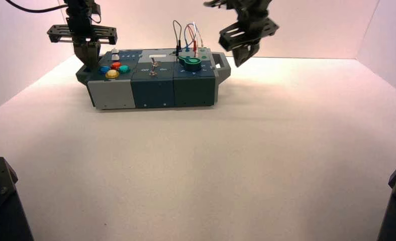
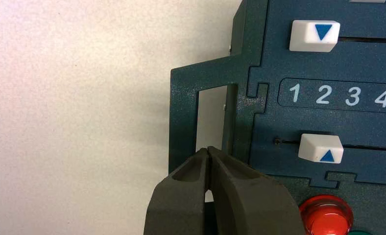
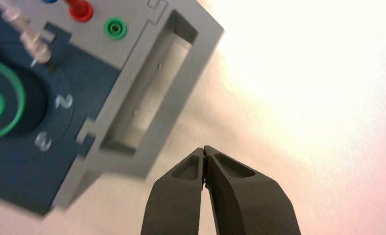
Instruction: Move the box to the left.
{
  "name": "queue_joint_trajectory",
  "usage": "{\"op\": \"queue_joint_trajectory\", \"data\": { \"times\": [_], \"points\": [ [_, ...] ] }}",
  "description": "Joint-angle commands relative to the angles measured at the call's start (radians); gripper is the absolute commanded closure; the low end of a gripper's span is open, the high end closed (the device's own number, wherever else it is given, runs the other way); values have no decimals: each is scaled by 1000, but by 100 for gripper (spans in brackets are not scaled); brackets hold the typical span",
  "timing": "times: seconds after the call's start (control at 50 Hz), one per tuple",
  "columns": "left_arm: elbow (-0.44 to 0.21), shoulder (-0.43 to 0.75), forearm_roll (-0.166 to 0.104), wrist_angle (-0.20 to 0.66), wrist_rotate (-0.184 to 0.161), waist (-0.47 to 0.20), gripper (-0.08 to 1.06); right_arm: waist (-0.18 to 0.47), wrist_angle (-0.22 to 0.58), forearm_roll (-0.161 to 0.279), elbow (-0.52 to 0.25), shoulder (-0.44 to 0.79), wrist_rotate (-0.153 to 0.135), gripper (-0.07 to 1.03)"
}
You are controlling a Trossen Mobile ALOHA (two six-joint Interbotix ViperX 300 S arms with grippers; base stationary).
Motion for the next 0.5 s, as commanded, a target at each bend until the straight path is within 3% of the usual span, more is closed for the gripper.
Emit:
{"op": "queue_joint_trajectory", "data": {
  "times": [0.02,0.34,0.5],
  "points": [
    [6,14,9,-2,-14,78,100,21,-6,0,-69,18,-3,98],
    [17,26,9,12,-15,133,100,87,-5,5,-89,32,-15,98],
    [25,35,11,14,-18,161,100,100,-3,23,-87,31,-55,98]
  ]
}}
